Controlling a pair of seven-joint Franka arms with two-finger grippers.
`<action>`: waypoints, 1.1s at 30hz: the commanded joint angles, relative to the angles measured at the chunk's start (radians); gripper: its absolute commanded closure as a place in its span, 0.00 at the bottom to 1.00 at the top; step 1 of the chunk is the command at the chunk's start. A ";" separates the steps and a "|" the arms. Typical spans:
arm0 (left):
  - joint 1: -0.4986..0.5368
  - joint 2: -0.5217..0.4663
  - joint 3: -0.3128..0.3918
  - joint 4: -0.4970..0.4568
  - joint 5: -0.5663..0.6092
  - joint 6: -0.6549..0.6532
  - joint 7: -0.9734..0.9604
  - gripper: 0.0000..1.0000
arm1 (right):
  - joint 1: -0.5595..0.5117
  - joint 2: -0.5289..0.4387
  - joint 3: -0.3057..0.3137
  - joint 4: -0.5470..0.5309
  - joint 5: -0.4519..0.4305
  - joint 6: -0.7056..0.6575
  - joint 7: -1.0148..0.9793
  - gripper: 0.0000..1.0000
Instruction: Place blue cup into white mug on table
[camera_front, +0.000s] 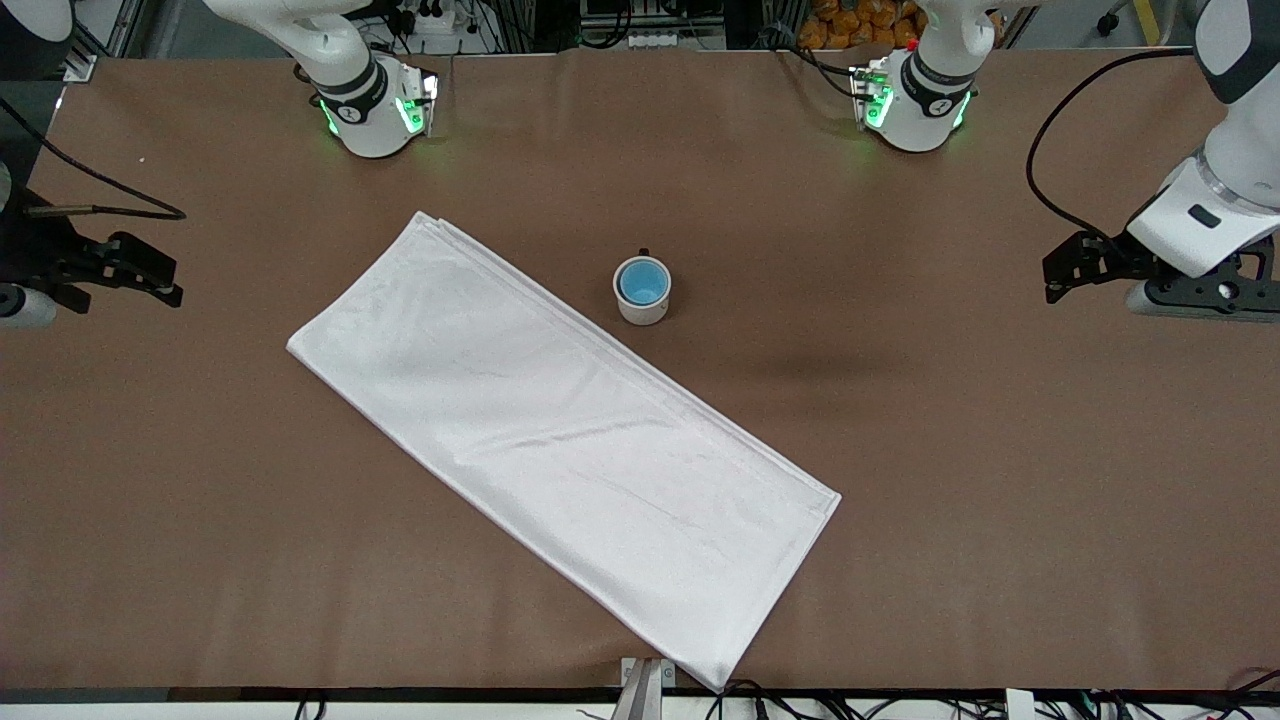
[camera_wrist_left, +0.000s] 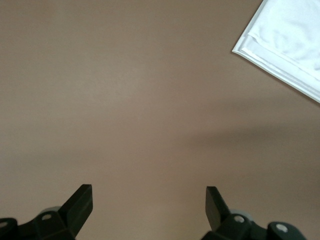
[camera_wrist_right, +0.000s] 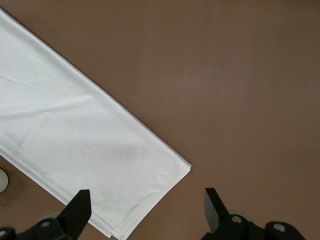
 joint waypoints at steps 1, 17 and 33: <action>-0.009 -0.016 0.023 0.034 -0.077 -0.047 0.008 0.00 | -0.015 0.003 0.014 0.007 -0.002 -0.004 -0.013 0.00; -0.012 -0.013 0.025 0.045 -0.069 -0.056 0.011 0.00 | -0.012 -0.036 0.016 0.001 0.000 -0.015 -0.013 0.00; -0.014 -0.009 0.023 0.045 -0.069 -0.058 0.004 0.00 | -0.013 -0.085 0.016 -0.056 0.000 0.003 -0.016 0.00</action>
